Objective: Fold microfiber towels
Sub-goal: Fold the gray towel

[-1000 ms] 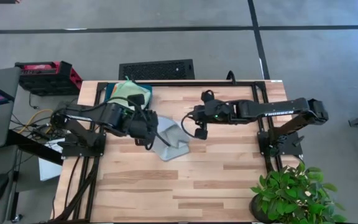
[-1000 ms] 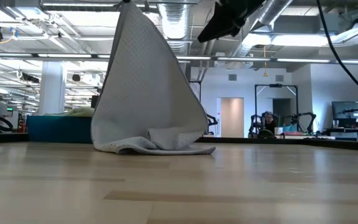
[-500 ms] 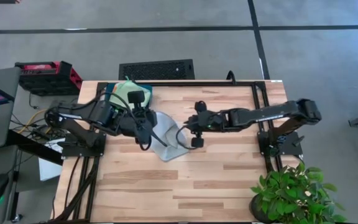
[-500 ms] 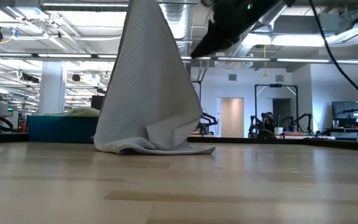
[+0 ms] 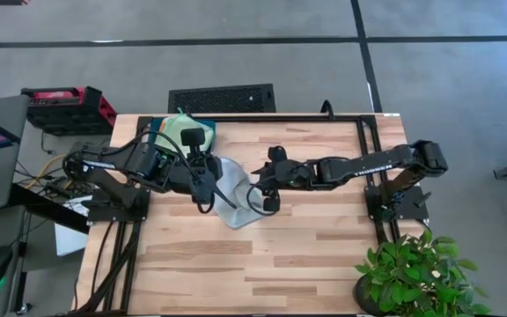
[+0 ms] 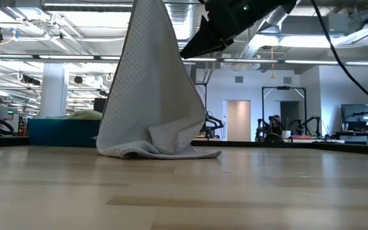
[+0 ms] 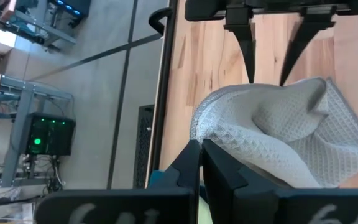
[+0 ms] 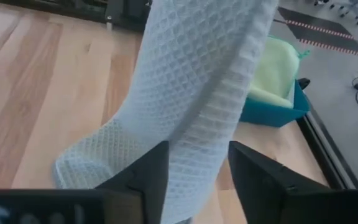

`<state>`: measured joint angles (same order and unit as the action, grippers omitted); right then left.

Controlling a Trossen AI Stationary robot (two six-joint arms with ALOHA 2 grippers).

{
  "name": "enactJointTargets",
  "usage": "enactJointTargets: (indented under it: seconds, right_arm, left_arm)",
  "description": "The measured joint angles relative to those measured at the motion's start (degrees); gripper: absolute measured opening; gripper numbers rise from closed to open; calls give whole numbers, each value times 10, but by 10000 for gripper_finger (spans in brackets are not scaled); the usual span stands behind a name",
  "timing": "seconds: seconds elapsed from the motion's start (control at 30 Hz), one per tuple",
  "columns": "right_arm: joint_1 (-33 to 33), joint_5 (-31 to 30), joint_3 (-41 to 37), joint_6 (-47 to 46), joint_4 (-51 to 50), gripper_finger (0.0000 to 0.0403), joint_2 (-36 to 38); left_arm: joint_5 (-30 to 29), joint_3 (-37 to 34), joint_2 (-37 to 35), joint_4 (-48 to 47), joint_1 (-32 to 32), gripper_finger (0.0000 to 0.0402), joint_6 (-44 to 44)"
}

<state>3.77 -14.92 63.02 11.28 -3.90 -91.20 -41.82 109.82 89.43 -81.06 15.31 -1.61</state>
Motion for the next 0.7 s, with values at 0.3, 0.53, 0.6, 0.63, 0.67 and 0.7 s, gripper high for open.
enactJointTargets:
  seconds: [0.3,0.53,0.6,0.63,0.67,0.7]
  right_arm:
    - [3,0,0,-24,2,233,0]
    - [-6,0,0,-53,0,234,0]
    - [-11,-2,0,-66,-1,234,0]
    - [-13,-2,0,-75,-1,234,0]
    - [-16,-2,0,-83,-1,234,0]
    - [-18,-2,0,-87,-1,234,0]
  left_arm:
    - [-5,0,0,0,0,0,0]
    - [-6,6,1,28,7,0,28]
    - [-6,24,2,34,12,0,38]
    - [-7,34,2,39,14,0,45]
    - [-7,45,2,43,16,0,50]
    - [-7,55,3,43,18,0,53]
